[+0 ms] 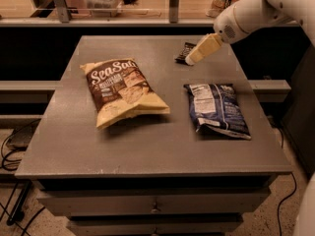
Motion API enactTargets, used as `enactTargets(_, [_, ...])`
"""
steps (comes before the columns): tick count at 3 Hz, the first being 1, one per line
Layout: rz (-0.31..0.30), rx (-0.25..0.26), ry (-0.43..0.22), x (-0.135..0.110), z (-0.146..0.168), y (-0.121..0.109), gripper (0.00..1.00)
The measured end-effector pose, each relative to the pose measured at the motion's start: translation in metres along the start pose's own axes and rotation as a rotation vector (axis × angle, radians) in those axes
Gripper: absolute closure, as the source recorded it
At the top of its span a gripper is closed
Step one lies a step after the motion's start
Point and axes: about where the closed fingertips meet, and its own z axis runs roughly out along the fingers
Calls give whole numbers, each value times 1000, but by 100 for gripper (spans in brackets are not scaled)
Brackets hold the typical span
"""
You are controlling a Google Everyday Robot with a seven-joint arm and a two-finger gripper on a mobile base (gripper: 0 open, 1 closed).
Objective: Pick rxbar chocolate
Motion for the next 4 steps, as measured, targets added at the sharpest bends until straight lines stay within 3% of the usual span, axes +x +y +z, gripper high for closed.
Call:
enactTargets(2, [82, 1, -107, -10, 63, -17, 0])
enactTargets(4, [154, 9, -91, 9, 111, -45, 0])
